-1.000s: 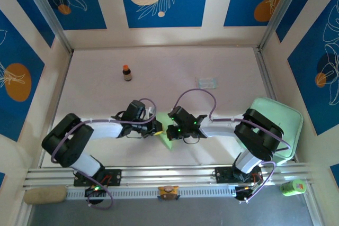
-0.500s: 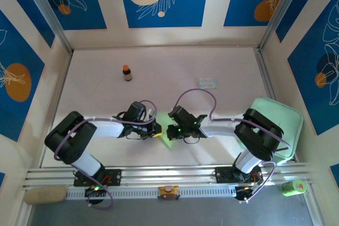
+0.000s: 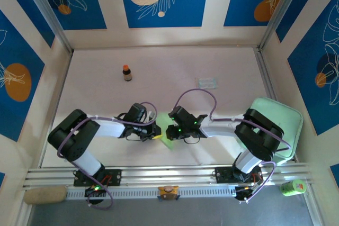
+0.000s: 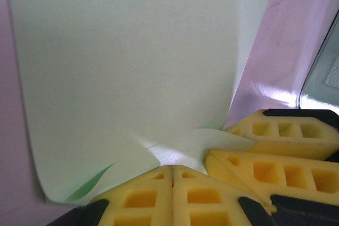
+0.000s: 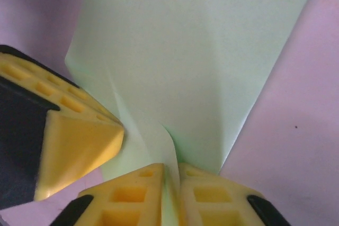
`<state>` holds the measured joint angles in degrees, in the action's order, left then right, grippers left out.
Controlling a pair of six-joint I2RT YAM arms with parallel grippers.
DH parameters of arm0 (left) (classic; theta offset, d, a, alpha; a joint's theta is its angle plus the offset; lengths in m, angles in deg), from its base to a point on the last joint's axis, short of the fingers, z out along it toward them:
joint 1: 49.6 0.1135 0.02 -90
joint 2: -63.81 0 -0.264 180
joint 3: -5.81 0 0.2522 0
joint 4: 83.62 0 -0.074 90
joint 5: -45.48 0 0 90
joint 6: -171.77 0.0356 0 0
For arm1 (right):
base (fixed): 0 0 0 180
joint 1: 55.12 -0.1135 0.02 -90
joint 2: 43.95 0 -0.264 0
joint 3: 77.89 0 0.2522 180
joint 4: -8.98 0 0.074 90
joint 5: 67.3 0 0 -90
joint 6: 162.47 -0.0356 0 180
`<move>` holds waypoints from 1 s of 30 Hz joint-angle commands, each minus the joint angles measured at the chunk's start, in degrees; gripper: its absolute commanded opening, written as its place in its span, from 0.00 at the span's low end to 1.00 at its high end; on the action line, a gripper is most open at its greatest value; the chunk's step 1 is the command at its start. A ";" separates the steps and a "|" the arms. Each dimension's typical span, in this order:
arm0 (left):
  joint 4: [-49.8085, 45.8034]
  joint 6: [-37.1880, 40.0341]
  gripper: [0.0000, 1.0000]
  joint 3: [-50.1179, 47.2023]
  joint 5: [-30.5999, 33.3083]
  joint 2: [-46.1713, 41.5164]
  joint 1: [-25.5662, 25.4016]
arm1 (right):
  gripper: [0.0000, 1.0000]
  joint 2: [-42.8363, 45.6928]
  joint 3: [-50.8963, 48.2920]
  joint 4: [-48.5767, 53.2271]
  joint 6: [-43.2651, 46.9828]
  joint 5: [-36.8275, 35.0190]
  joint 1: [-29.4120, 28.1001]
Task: Fold a paper plane with a square sheet of paper (pick it up from the middle)
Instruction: Third fold the triangle at the center of the table.
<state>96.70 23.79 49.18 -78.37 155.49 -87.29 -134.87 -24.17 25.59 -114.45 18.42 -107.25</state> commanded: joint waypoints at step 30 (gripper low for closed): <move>-1.69 1.29 0.00 -1.39 1.58 -0.22 -0.36 | 0.03 -1.85 5.39 4.09 -9.60 9.39 -5.42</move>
<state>96.99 23.79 48.96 -78.37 155.45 -87.29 -135.50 -20.23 29.55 -123.56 27.25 -113.07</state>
